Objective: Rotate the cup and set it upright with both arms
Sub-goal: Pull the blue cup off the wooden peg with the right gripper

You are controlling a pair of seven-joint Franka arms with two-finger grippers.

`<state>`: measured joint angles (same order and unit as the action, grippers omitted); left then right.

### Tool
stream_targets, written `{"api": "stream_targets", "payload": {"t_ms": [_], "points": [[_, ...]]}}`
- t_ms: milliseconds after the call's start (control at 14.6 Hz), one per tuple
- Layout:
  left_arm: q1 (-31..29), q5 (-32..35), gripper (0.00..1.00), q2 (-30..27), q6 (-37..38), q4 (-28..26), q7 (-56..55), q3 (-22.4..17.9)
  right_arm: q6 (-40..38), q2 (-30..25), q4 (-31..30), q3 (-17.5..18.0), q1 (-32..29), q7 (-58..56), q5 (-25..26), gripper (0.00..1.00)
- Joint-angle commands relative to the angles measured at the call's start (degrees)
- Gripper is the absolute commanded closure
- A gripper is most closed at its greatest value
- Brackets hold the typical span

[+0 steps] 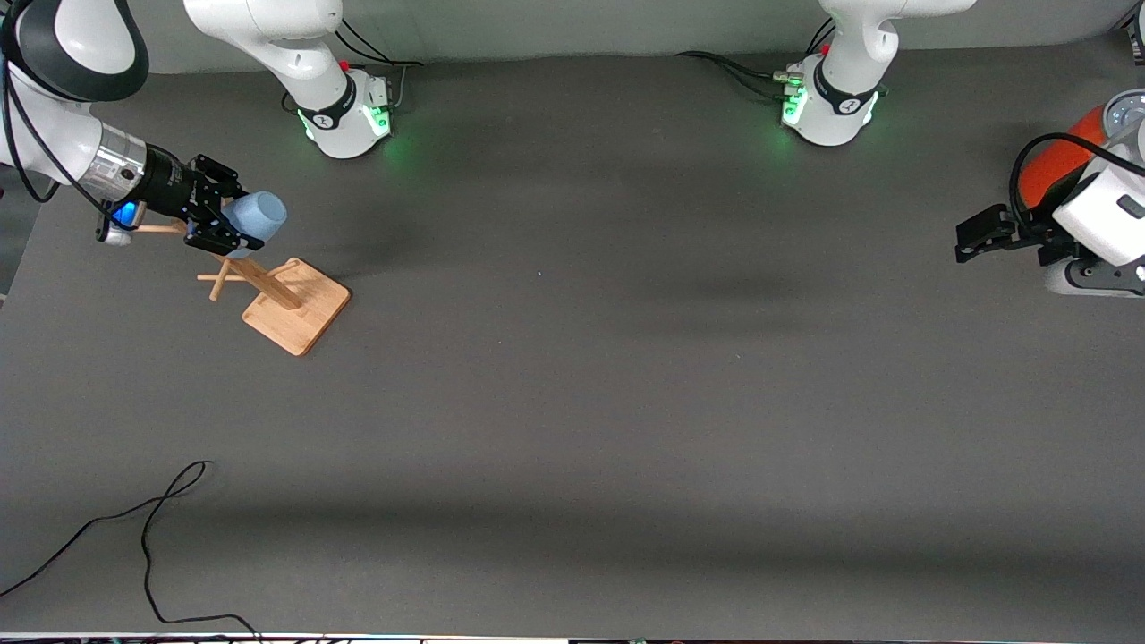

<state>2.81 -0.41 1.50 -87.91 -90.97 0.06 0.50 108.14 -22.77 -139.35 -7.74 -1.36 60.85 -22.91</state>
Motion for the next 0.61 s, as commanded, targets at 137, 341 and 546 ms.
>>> {"api": "stream_targets", "payload": {"t_ms": [137,341,546], "points": [[-0.35,0.76,0.00,0.17,0.02,0.88,0.82,0.38,-3.89,-5.18,1.70,0.18,0.74,5.58,-1.79,0.43],[-0.35,0.76,0.00,0.17,0.02,0.88,0.82,0.38,-4.07,-6.32,3.03,1.05,2.59,7.62,-6.07,0.43],[-0.35,0.76,0.00,0.17,0.02,0.88,0.82,0.38,-1.72,-5.80,5.83,8.59,2.50,10.67,-10.82,0.43]]}}
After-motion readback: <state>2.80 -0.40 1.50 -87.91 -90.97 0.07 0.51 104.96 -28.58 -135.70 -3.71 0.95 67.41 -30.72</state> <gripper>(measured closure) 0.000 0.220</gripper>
